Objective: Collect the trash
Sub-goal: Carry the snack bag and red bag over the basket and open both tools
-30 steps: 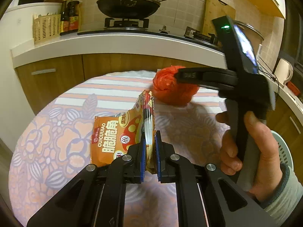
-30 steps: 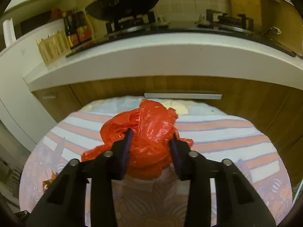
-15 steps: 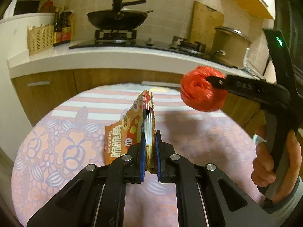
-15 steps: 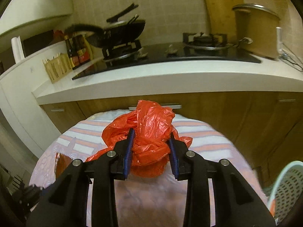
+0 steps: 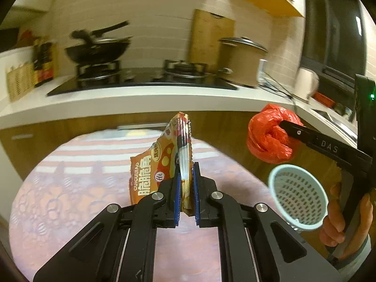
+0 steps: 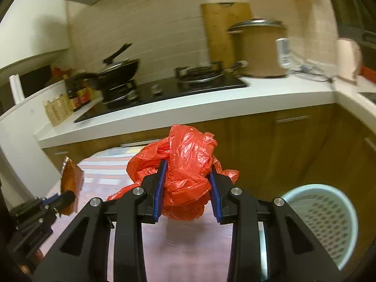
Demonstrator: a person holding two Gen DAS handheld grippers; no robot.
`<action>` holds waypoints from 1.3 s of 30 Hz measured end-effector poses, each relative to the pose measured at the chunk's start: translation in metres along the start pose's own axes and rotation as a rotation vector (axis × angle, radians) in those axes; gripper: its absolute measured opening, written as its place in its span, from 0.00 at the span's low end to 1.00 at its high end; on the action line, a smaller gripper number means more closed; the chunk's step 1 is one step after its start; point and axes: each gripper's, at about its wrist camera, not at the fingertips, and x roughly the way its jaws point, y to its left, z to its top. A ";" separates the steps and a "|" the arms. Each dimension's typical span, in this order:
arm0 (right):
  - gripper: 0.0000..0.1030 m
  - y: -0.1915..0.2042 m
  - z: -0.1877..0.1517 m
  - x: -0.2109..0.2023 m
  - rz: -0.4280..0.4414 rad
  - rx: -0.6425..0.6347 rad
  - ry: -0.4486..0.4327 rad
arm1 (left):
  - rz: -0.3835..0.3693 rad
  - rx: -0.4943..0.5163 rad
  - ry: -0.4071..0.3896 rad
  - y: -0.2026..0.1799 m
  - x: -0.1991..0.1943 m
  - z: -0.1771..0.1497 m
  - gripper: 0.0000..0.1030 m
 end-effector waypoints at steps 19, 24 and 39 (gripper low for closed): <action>0.29 -0.171 -0.045 -0.061 -0.279 0.162 0.052 | -0.311 0.185 0.149 -0.181 0.087 -0.010 0.07; 0.29 -0.198 -0.066 -0.036 -0.399 0.191 0.198 | -0.367 0.175 0.197 -0.209 0.117 -0.015 0.07; 0.55 -0.244 -0.098 -0.028 -0.416 0.302 0.290 | -0.434 0.203 0.234 -0.240 0.144 -0.028 0.45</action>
